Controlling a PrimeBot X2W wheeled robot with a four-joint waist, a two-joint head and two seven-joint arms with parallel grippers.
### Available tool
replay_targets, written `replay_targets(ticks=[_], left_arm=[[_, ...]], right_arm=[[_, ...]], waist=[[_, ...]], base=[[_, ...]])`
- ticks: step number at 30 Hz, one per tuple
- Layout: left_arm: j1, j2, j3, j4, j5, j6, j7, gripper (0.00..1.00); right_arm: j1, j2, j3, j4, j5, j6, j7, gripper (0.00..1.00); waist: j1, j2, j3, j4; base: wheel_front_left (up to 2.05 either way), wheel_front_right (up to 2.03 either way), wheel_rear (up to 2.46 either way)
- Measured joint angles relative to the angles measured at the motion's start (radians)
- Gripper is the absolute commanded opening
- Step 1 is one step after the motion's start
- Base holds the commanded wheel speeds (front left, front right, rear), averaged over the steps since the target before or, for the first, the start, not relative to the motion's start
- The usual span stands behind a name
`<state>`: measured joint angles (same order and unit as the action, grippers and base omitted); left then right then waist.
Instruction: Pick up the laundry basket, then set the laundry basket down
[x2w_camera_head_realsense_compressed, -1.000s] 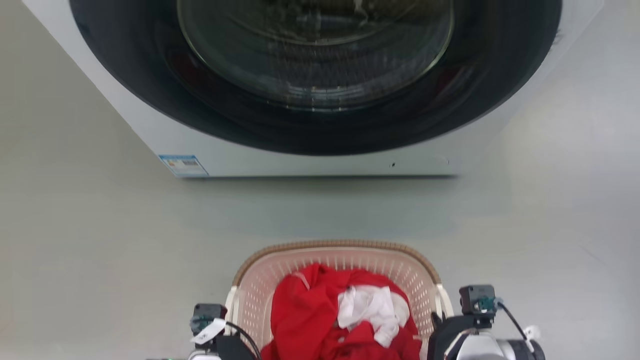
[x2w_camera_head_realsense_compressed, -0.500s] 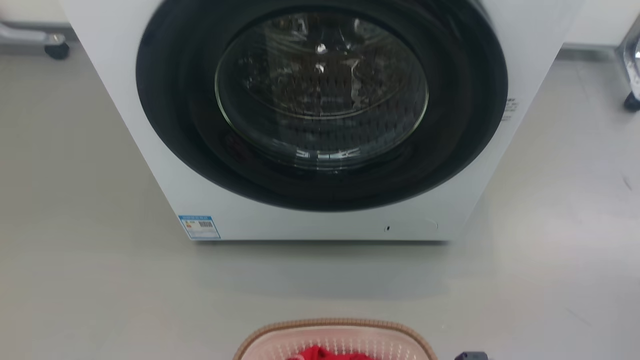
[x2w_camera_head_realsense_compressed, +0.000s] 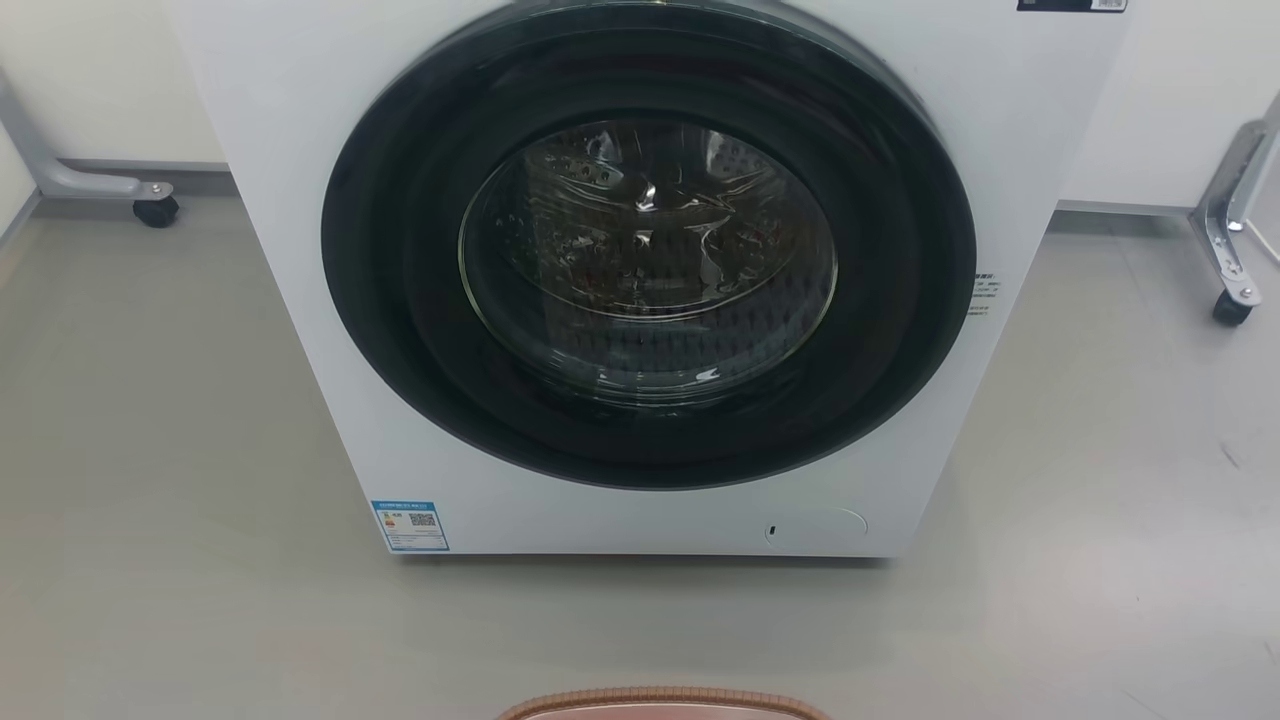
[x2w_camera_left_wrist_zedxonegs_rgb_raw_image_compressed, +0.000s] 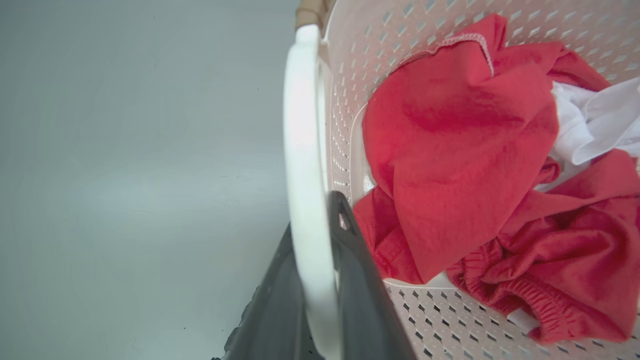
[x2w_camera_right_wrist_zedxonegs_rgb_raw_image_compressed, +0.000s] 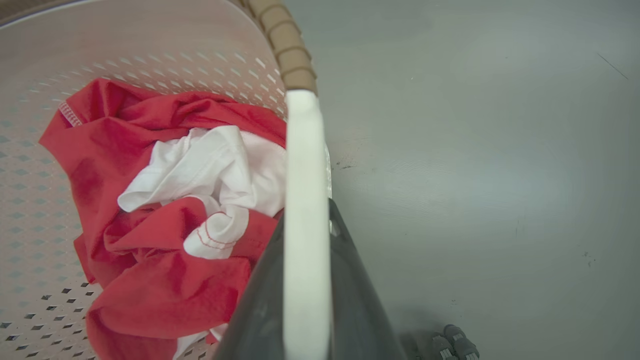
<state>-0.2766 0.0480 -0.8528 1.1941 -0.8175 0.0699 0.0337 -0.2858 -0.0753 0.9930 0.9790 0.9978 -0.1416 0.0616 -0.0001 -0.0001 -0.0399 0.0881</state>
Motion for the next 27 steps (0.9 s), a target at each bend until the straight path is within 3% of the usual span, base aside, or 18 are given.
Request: replay_targets(ticks=[27], left_arm=[[0.001, 0.0, -0.018, 0.0, -0.01, -0.001, 0.001, 0.0]], right_arm=[[-0.004, 0.0, 0.058, 0.027, 0.069, -0.001, -0.011, 0.0]], waist=[[0.0001, 0.0001, -0.005, -0.004]], base=[[0.0, 0.0, 0.0]])
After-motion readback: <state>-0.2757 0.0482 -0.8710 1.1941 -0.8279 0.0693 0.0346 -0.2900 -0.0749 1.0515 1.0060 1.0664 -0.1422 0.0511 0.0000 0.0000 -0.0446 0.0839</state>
